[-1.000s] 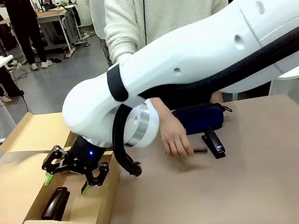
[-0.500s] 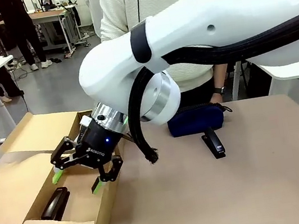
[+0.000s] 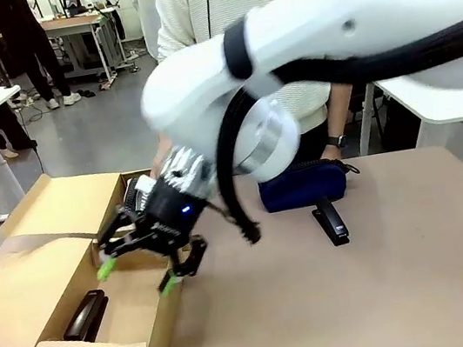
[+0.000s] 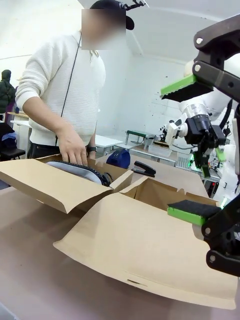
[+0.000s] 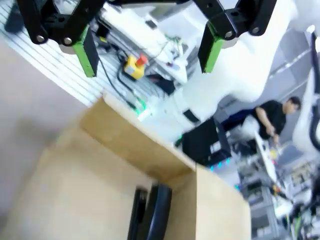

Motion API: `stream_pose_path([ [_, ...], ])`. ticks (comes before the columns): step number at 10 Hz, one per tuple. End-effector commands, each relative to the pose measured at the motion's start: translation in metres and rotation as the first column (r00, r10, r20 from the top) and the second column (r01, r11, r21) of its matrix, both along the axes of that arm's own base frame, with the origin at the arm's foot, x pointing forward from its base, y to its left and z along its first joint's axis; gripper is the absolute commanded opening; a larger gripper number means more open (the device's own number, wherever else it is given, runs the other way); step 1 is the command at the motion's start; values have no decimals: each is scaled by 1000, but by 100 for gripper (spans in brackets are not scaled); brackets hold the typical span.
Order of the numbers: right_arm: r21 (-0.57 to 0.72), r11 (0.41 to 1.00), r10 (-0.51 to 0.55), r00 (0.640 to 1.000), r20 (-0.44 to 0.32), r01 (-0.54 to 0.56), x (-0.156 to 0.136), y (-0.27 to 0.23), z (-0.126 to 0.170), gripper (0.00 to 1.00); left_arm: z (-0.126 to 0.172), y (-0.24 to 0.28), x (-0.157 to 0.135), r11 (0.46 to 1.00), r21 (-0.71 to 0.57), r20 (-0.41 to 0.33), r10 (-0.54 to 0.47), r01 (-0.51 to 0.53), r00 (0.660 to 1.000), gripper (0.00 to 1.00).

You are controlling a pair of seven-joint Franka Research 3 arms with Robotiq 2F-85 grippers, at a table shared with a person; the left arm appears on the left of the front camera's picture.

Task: Place items inside the box.
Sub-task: Pick up a Pencil pouch or Stapler and place it inside the Mailer Box closest to the robot.

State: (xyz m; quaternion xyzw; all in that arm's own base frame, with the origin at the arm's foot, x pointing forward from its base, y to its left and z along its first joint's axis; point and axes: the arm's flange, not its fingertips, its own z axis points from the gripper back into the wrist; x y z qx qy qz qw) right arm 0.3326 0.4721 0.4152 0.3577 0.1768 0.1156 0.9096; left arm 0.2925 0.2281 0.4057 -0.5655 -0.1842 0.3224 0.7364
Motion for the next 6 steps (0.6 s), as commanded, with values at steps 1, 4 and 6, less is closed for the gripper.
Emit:
stream_pose_path([
  [1,65,997,30,999,12,-31,-13,-125,44,100,0,0,-2,1000,8,15,-16,16,1000,100],
  [4,223,897,-411,906,103,381,-38,-243,54,100,0,0,-2,1000,8,15,-16,16,1000,100],
  [6,197,952,-248,968,44,235,-13,-223,66,100,0,0,-2,1000,8,15,-16,16,1000,100],
])
